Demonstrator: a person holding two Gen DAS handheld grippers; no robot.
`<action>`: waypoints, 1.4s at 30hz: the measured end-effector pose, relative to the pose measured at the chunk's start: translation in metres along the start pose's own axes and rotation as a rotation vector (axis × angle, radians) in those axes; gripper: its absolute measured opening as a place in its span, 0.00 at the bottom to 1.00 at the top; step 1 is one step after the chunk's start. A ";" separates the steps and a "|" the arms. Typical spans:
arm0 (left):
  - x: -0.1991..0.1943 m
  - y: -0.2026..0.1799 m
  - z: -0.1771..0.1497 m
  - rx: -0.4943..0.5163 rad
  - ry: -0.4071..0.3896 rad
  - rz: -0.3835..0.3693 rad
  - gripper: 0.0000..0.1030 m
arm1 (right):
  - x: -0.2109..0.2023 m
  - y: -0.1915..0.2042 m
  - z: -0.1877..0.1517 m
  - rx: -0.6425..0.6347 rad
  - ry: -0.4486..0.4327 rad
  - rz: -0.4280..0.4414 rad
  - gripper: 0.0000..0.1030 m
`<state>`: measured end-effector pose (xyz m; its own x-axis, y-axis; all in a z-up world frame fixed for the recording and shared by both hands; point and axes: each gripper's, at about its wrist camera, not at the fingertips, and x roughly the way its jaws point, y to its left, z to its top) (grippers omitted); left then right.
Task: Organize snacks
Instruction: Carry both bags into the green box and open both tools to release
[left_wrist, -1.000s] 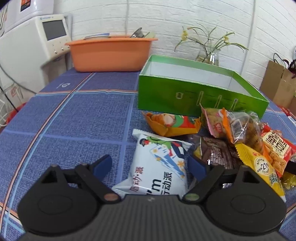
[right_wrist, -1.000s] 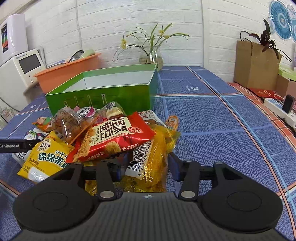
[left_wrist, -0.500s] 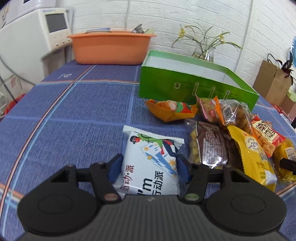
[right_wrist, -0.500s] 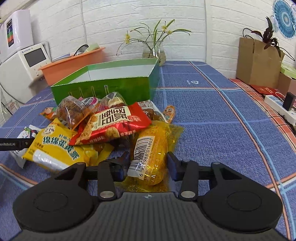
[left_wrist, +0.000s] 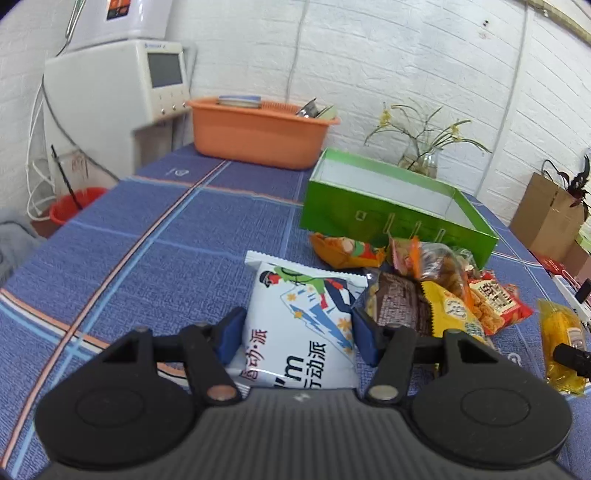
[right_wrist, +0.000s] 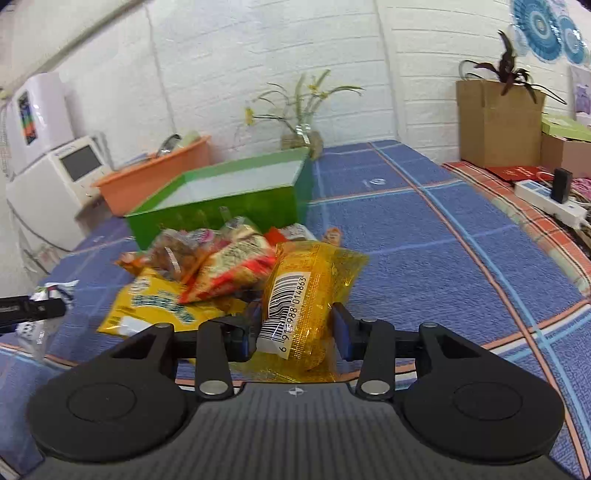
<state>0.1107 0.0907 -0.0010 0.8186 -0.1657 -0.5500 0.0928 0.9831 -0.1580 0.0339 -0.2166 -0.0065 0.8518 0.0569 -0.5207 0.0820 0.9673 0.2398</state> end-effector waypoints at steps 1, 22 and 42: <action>-0.002 -0.003 0.001 0.015 -0.004 -0.008 0.58 | -0.002 0.004 0.000 -0.006 -0.007 0.022 0.69; 0.011 -0.077 0.128 0.186 -0.217 0.040 0.58 | 0.013 0.036 0.138 -0.145 -0.228 0.297 0.68; 0.105 -0.048 0.149 0.128 -0.196 0.018 0.58 | 0.113 0.026 0.149 -0.145 -0.203 0.088 0.68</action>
<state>0.2765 0.0379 0.0712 0.9142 -0.1418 -0.3797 0.1381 0.9897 -0.0370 0.2091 -0.2216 0.0630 0.9398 0.1056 -0.3249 -0.0594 0.9871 0.1489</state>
